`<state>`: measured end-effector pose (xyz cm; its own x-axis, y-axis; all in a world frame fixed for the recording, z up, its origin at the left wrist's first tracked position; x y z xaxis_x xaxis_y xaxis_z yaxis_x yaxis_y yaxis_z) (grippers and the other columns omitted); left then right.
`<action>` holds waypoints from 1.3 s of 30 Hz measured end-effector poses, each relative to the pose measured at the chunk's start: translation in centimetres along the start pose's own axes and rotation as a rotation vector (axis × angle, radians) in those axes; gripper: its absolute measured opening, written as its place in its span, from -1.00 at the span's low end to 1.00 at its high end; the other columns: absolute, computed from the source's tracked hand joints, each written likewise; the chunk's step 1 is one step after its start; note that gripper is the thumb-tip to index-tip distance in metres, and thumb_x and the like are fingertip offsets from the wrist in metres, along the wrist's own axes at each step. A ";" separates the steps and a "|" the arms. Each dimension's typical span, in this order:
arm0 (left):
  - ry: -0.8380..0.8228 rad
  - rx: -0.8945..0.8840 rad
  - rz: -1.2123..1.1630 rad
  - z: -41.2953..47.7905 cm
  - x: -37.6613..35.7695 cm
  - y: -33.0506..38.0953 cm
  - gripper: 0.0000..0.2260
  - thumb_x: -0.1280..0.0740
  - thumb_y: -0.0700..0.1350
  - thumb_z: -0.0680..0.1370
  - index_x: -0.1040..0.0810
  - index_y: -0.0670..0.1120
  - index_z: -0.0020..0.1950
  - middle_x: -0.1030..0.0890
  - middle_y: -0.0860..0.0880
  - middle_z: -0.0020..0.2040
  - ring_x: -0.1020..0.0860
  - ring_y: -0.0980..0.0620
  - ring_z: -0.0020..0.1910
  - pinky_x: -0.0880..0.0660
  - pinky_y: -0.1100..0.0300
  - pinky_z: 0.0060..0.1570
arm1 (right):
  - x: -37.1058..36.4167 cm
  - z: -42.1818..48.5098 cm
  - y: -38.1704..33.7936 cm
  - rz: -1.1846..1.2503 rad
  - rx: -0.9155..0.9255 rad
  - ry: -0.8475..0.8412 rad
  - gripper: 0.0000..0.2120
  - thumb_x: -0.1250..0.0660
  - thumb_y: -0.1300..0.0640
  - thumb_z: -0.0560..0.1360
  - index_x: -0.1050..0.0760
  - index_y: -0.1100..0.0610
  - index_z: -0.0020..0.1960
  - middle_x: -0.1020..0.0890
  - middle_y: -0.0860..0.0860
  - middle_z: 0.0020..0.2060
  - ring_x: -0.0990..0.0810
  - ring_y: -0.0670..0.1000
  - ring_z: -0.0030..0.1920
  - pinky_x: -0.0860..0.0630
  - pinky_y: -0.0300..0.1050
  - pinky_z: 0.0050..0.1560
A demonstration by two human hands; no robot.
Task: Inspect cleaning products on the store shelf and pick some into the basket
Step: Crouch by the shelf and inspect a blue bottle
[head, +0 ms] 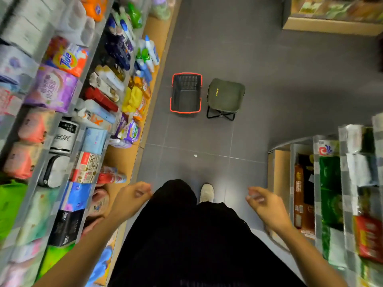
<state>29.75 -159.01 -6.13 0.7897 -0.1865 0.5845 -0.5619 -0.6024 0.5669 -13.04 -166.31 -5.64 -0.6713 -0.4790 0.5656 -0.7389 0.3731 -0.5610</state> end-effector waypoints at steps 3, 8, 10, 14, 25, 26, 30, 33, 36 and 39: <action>0.002 0.050 -0.024 3.4 1.2 2.4 -0.83 -0.47 0.06 0.43 -0.67 0.13 0.02 -0.72 0.10 -0.10 -0.67 0.09 -0.09 -0.61 0.03 0.09 | 3.1 5.6 -3.9 -0.024 0.040 -0.024 -0.72 -0.42 0.10 0.55 -0.60 0.10 0.24 -0.68 0.01 0.00 -0.65 0.03 -0.04 -0.60 0.00 0.11; -0.024 0.072 -0.071 11.5 2.5 6.4 -0.90 -0.48 -0.10 0.52 -0.66 0.05 0.02 -0.70 0.07 -0.08 -0.66 0.07 -0.03 -0.57 0.12 0.06 | 7.0 14.9 -9.8 -0.108 0.092 -0.032 -0.73 -0.43 0.09 0.54 -0.61 0.10 0.23 -0.65 -0.04 -0.03 -0.64 0.02 -0.07 -0.57 -0.09 0.05; -0.004 0.069 -0.078 15.5 3.1 8.3 -0.88 -0.48 -0.17 0.55 -0.65 0.05 0.01 -0.69 0.08 -0.10 -0.65 0.06 -0.05 -0.52 0.24 -0.03 | 8.6 18.3 -12.2 -0.132 0.103 -0.030 -0.72 -0.43 0.07 0.54 -0.60 0.07 0.24 -0.65 -0.06 -0.03 -0.64 -0.01 -0.07 -0.59 -0.07 0.05; 0.020 0.082 -0.132 23.6 4.3 13.2 -0.91 -0.47 -0.14 0.55 -0.68 -0.01 0.05 -0.68 0.03 -0.09 -0.64 0.00 -0.03 -0.50 0.22 0.00 | 12.3 24.0 -16.0 -0.161 0.075 -0.039 -0.73 -0.42 0.06 0.55 -0.61 0.06 0.23 -0.67 -0.06 -0.02 -0.65 -0.06 -0.08 -0.61 -0.01 0.06; 0.042 -0.050 -0.204 42.5 8.0 30.0 -0.83 -0.47 -0.16 0.55 -0.60 0.12 0.00 -0.65 0.16 -0.11 -0.61 0.18 -0.10 -0.49 0.35 -0.05 | 25.4 39.9 -20.2 -0.145 -0.024 -0.015 -0.77 -0.45 0.17 0.51 -0.64 0.10 0.17 -0.70 -0.08 -0.11 -0.67 -0.12 -0.08 -0.57 -0.31 -0.04; 0.063 -0.046 -0.212 44.2 8.1 31.0 -0.81 -0.47 -0.17 0.54 -0.60 0.12 -0.01 -0.64 0.19 -0.12 -0.60 0.22 -0.12 -0.47 0.40 -0.09 | 26.5 42.2 -20.7 -0.146 -0.020 -0.020 -0.78 -0.45 0.19 0.52 -0.64 0.10 0.16 -0.69 -0.10 -0.12 -0.67 -0.13 -0.08 -0.52 -0.43 -0.12; 0.146 0.077 -0.245 49.8 7.5 34.3 -0.83 -0.48 -0.21 0.53 -0.63 0.06 0.00 -0.64 0.15 -0.19 -0.57 0.14 -0.25 -0.43 0.36 -0.20 | 30.1 53.3 -24.1 -0.258 0.103 -0.157 -0.74 -0.42 0.10 0.54 -0.61 0.03 0.22 -0.67 -0.12 -0.02 -0.63 -0.19 -0.06 -0.56 -0.19 0.07; 0.178 0.224 -0.287 51.6 5.9 36.5 -0.89 -0.46 -0.22 0.55 -0.65 -0.05 0.04 -0.67 -0.01 -0.09 -0.59 0.01 -0.14 -0.46 0.31 -0.12 | 32.5 61.5 -27.4 -0.355 0.190 -0.258 -0.74 -0.43 0.07 0.53 -0.61 0.01 0.21 -0.68 -0.11 0.00 -0.63 -0.17 -0.07 -0.55 -0.14 0.10; 0.174 0.334 -0.299 51.8 4.1 38.7 -0.91 -0.45 -0.17 0.56 -0.64 0.01 0.02 -0.68 -0.02 -0.04 -0.63 0.00 -0.08 -0.54 0.15 0.03 | 33.7 68.2 -32.0 -0.436 0.293 -0.361 -0.79 -0.43 0.06 0.53 -0.62 -0.01 0.16 -0.68 -0.13 -0.03 -0.60 -0.22 -0.14 -0.51 -0.22 -0.03; 0.193 0.432 -0.334 51.3 2.8 40.0 -0.92 -0.44 -0.11 0.57 -0.63 0.08 0.01 -0.70 0.01 -0.02 -0.65 0.06 -0.07 -0.53 0.14 0.05 | 33.2 72.7 -37.4 -0.504 0.389 -0.463 -0.72 -0.44 0.09 0.53 -0.62 0.08 0.22 -0.69 0.00 0.04 -0.63 -0.04 -0.07 -0.49 -0.18 0.04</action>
<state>22.11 -223.44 -11.63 0.8248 0.1884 0.5332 -0.1068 -0.8740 0.4740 -3.51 -253.98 -9.84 -0.1051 -0.8307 0.5467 -0.8174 -0.2410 -0.5233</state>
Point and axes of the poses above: each hand's wrist, its own z-axis towards the middle knuckle, its own x-axis out of the back of the hand, y = z × x, the point moved 8 cm from there along z, towards the middle knuckle
